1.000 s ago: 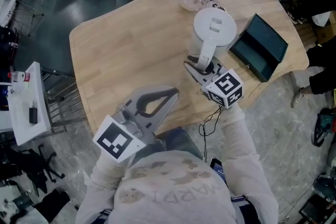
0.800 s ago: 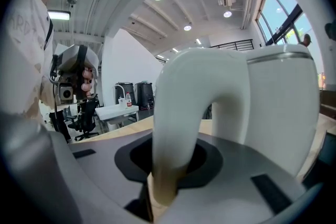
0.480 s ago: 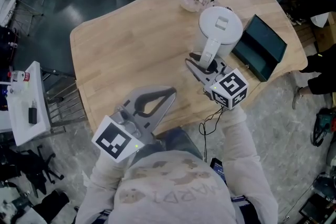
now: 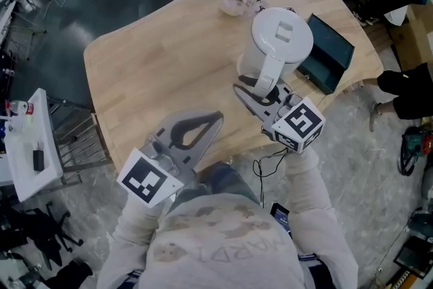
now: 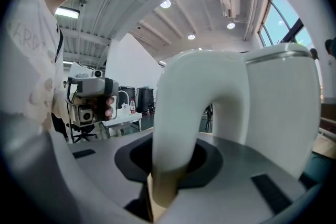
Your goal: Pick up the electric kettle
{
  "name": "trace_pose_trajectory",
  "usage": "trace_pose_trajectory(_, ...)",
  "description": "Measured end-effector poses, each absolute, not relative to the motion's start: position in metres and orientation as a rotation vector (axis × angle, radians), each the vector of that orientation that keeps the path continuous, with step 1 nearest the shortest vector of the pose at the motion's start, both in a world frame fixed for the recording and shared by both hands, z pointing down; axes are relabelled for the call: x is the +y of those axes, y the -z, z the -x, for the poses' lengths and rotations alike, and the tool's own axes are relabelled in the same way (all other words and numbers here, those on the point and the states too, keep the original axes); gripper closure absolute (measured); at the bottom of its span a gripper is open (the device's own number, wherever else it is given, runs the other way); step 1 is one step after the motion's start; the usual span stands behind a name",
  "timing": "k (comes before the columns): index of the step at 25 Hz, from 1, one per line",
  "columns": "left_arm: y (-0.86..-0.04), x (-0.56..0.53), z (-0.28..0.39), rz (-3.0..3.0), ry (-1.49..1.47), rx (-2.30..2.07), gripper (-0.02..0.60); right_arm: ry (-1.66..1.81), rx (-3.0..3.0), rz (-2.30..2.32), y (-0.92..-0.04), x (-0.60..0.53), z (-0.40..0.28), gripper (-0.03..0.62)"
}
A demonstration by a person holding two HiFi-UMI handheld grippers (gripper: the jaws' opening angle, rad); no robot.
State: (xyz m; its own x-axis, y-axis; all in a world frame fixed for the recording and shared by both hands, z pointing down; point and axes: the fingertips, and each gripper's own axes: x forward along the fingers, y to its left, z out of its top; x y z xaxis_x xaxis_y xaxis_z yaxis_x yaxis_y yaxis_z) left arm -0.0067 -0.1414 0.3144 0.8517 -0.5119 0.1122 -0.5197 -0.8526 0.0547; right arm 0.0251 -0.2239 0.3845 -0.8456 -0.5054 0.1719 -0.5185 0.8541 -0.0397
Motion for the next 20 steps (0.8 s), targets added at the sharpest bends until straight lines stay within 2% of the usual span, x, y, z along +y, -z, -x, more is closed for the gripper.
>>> trace_pose_trajectory(20, -0.291, -0.037, 0.009, -3.084, -0.07, -0.56, 0.569, 0.014, -2.876, -1.009, -0.305, -0.043, -0.02, 0.513)
